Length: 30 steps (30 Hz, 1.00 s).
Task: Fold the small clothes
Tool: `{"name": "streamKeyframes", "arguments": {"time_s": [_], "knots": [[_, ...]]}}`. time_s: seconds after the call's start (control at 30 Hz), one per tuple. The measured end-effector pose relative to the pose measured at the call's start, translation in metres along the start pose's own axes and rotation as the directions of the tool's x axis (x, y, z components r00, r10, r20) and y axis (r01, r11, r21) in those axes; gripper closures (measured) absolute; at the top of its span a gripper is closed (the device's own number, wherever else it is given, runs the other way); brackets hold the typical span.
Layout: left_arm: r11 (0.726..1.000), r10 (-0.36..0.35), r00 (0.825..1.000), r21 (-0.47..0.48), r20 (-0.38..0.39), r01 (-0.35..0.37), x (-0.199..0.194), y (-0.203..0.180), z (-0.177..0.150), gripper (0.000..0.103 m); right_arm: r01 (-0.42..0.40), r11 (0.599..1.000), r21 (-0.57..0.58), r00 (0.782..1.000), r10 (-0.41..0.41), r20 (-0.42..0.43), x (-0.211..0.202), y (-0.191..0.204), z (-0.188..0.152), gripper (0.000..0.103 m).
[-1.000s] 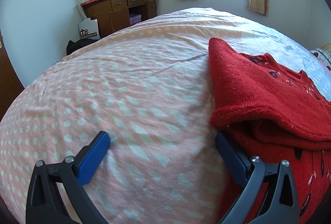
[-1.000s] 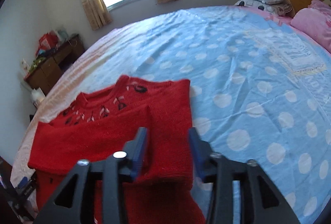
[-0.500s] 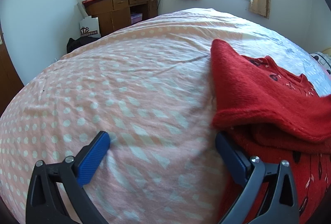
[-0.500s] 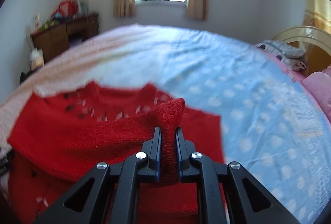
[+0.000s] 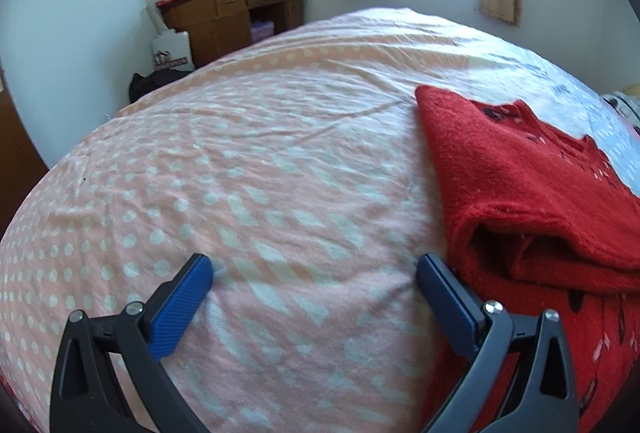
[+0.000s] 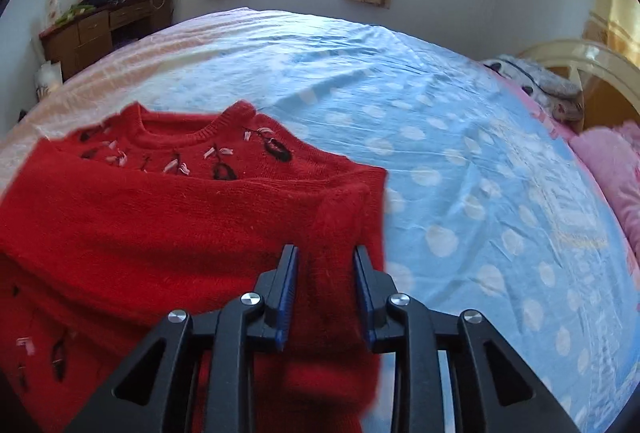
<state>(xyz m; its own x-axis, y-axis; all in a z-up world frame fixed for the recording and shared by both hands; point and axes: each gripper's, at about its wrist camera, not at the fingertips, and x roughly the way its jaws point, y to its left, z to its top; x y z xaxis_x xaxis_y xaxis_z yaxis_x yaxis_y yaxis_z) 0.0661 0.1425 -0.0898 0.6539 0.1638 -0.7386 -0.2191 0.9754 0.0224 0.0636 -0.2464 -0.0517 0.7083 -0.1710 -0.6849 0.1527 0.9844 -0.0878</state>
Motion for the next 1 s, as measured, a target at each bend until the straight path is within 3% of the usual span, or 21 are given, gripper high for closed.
{"name": "streamKeyframes", "arguments": {"time_s": [0.03,0.1,0.13,0.27,0.4,0.5,0.73,1.0], "knots": [[1.0,-0.017,1.0,0.014,-0.009,0.017,-0.003,0.002,0.0,0.0,-0.039,0.998,0.039,0.999,0.037,0.037,-0.021,-0.011,-0.003,0.072],[0.998,-0.046,0.999,0.042,-0.005,0.046,-0.016,0.007,-0.008,0.0,-0.065,0.995,0.072,0.994,0.059,0.091,-0.051,-0.026,-0.012,0.042],[0.997,-0.062,0.998,0.05,-0.003,0.062,-0.022,0.01,-0.012,0.0,-0.076,0.994,0.076,0.99,0.067,0.123,-0.069,-0.033,-0.018,0.038],[0.975,-0.198,0.98,0.104,-0.014,0.198,-0.057,0.024,-0.043,0.0,-0.109,0.993,0.046,0.985,0.101,0.142,-0.128,-0.059,-0.053,0.037],[0.924,-0.328,0.944,0.199,-0.03,0.327,-0.1,0.026,-0.075,0.0,-0.154,0.986,0.061,0.986,0.15,0.075,-0.166,-0.083,-0.105,0.037],[0.894,-0.372,0.925,0.236,-0.082,0.381,-0.119,0.023,-0.103,0.0,-0.194,0.971,0.141,0.981,0.195,0.003,-0.174,-0.092,-0.151,0.037],[0.904,-0.333,0.931,0.232,-0.147,0.36,-0.125,0.019,-0.145,0.006,-0.216,0.963,0.163,0.966,0.235,-0.107,-0.16,-0.074,-0.216,0.037],[0.917,-0.207,0.959,0.304,-0.195,0.259,-0.129,-0.007,-0.167,0.006,-0.276,0.948,0.16,0.941,0.3,-0.159,-0.156,-0.057,-0.243,0.037]]}}
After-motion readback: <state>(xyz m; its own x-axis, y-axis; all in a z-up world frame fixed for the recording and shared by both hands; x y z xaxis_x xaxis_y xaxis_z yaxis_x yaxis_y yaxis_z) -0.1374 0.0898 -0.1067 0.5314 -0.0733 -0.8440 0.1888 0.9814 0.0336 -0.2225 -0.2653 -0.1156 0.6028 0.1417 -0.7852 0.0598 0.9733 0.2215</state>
